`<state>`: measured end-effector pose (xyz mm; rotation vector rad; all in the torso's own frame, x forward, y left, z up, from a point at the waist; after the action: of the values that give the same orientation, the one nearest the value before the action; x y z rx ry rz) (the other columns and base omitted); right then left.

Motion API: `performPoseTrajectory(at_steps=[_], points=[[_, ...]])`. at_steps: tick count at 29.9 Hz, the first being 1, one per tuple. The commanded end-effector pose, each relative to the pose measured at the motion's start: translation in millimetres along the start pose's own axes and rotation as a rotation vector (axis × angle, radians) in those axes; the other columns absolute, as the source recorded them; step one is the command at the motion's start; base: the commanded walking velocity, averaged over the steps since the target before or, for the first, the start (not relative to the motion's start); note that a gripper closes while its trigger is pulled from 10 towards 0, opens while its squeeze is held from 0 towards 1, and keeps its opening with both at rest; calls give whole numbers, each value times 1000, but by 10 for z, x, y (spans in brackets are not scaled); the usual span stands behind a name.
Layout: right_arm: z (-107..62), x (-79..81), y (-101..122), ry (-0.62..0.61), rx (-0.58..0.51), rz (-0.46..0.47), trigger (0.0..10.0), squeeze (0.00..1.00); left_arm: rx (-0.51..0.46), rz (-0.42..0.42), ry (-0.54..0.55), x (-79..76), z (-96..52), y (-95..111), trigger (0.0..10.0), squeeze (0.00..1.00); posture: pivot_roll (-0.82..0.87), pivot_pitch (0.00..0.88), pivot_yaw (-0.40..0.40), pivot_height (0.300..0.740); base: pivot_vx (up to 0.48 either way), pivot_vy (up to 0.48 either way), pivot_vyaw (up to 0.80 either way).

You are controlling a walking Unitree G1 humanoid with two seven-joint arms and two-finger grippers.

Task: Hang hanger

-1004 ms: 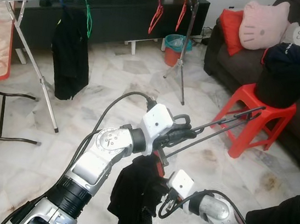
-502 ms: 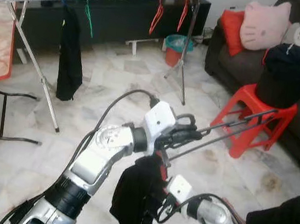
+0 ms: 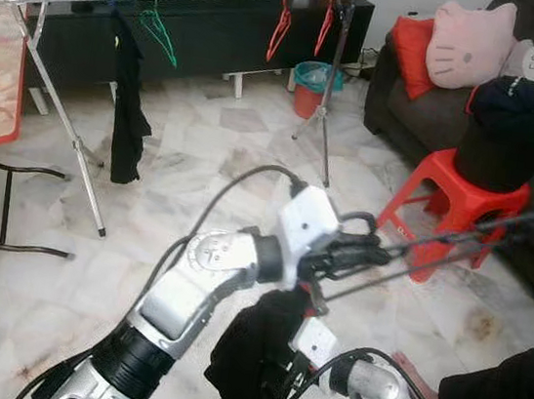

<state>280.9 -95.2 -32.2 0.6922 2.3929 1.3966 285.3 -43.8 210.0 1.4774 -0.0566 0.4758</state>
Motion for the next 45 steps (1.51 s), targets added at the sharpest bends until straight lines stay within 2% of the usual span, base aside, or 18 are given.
performPoseTrajectory(at_steps=[1,2,10,17,22,24,29,35,41,45], points=[[1,-26,-45,-15,35,7,2667,0,-40,12,-16,-37,36,123,10000,0,-47,30,5,740,0,0,0],[3,-24,-56,-16,41,12,0,0,-43,12,-16,-39,41,134,10000,0,-44,30,5,740,0,0,0],[-18,-22,-132,-29,67,29,0,0,-67,7,-17,-54,95,206,10000,0,-43,29,7,740,0,0,0],[-178,-21,-401,-71,139,48,0,0,-73,3,-12,-47,94,220,10000,0,-41,24,5,740,0,0,0],[-235,-78,-388,-75,127,45,0,0,-76,-3,3,-33,95,219,10000,0,-41,21,4,740,0,0,0],[-253,-134,-312,-70,99,38,0,0,-86,-15,22,-10,92,226,10000,0,-42,20,3,740,0,0,0],[-245,-159,-253,-68,78,28,0,0,-101,-46,56,45,75,234,10000,0,-42,20,3,740,0,0,0],[-229,-149,-212,-59,57,24,0,0,-161,-131,166,221,41,280,10000,0,-42,21,4,740,0,0,0],[-232,-151,-181,-50,40,21,0,0,-215,-226,216,291,19,331,10000,0,-44,25,4,740,0,0,0],[-224,-145,-176,-50,37,21,0,0,-274,-364,294,375,-7,337,10000,0,-44,26,3,740,0,0,0]])
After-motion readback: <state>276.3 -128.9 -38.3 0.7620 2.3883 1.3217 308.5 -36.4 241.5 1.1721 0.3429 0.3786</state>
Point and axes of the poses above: a point about 5 cm out from each wrist's last joint towards the gripper, its own z axis pointing out of the wrist towards the gripper, its own y axis along the axis of the wrist's last joint, x = y × z, the point moved 5 cm from there along z, pointing out of the wrist towards the gripper, and after that the axes turned 8 degrees about z, right-handed, at the moved point
